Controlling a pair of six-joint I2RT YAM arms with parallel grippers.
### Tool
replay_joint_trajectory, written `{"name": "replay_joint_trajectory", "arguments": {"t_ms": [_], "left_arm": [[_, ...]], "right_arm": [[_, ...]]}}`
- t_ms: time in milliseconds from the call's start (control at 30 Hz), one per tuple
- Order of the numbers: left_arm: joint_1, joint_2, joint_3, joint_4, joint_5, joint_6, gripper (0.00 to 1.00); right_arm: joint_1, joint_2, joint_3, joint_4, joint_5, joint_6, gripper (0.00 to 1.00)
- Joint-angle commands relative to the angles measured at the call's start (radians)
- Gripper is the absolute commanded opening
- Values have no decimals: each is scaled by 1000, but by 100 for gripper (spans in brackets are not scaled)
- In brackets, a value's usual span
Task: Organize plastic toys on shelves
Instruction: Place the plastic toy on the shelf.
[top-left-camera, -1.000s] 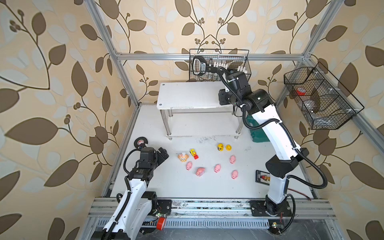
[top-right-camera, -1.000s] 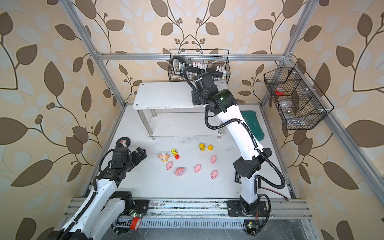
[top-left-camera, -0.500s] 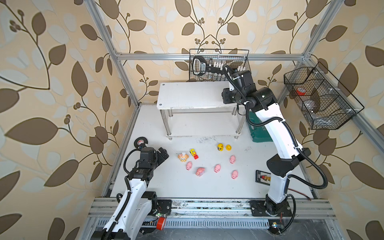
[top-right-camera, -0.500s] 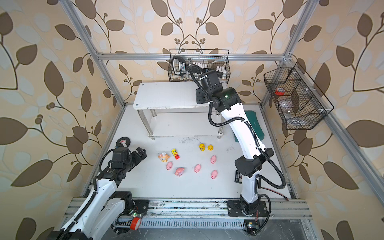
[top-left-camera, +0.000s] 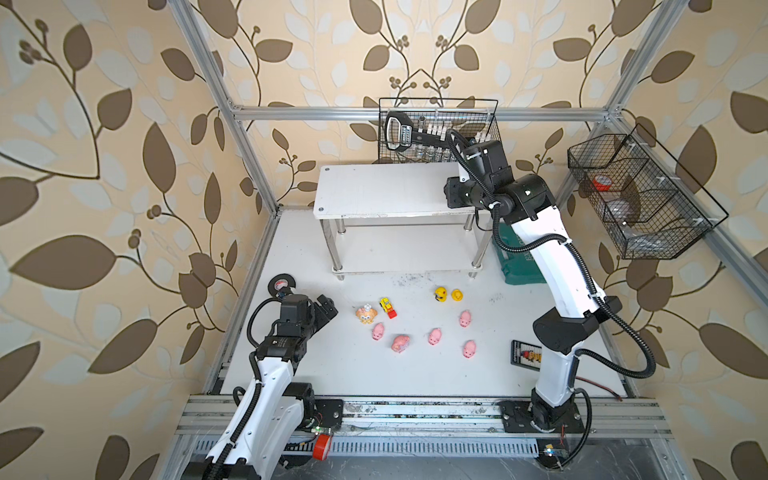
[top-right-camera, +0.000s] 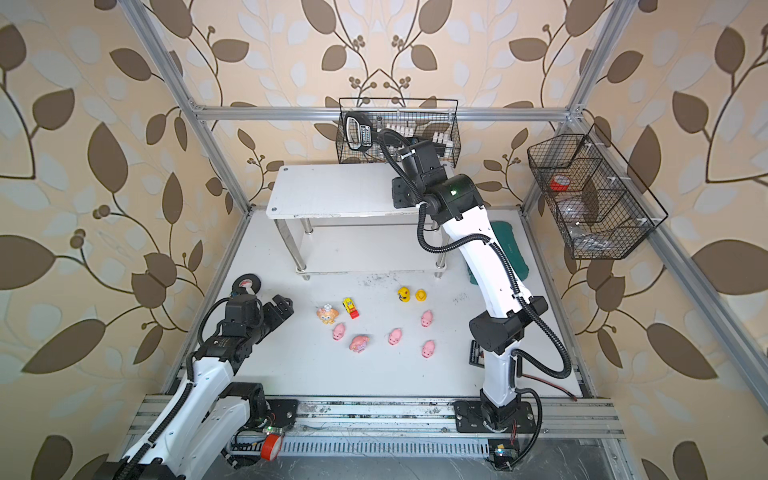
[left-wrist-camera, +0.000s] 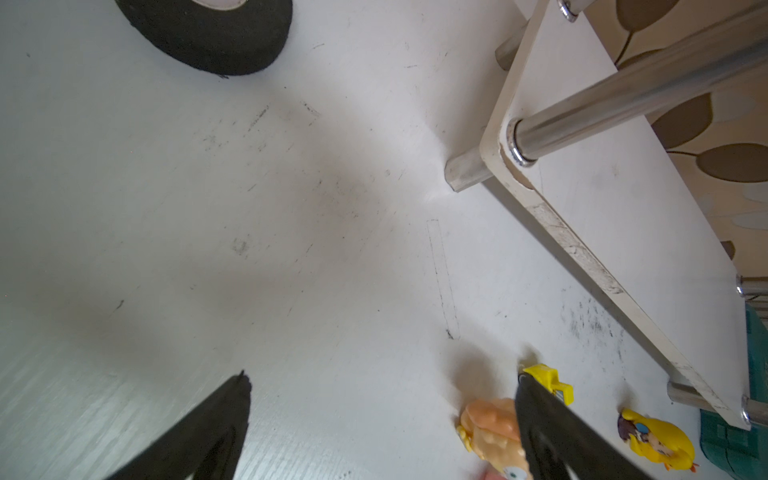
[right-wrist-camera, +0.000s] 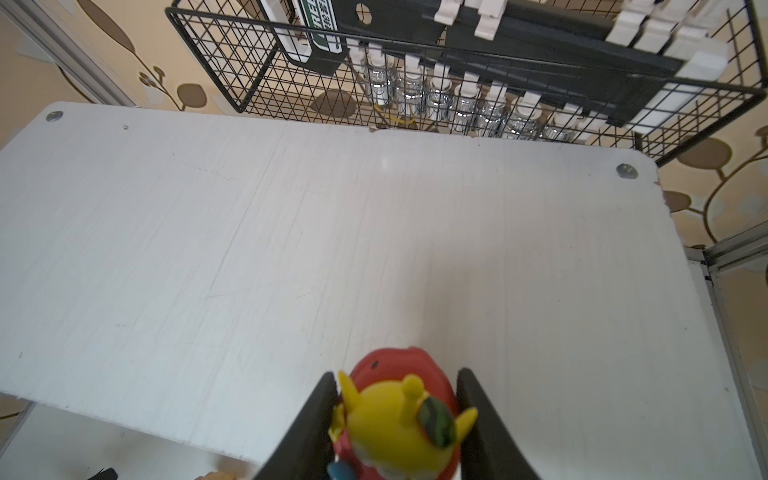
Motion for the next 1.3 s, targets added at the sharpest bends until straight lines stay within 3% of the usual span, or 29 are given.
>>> {"name": "replay_joint_trajectory", "arguments": {"t_ms": [0, 300, 700, 1133, 1267], "left_arm": [[5, 2, -3, 24, 12, 14, 99], [5, 1, -3, 22, 12, 14, 99], [5, -4, -5, 22, 12, 14, 99], [5, -9, -5, 20, 10, 14, 99], [5, -12, -5, 19, 8, 14, 99]], "right_arm": [[-3, 28, 35, -17, -3, -12, 40], [-2, 48, 47, -10, 1, -16, 43], [-2, 45, 52, 4, -4, -19, 56], [4, -15, 39, 38, -30, -34, 97], [10, -99, -30, 99, -64, -42, 99]]}}
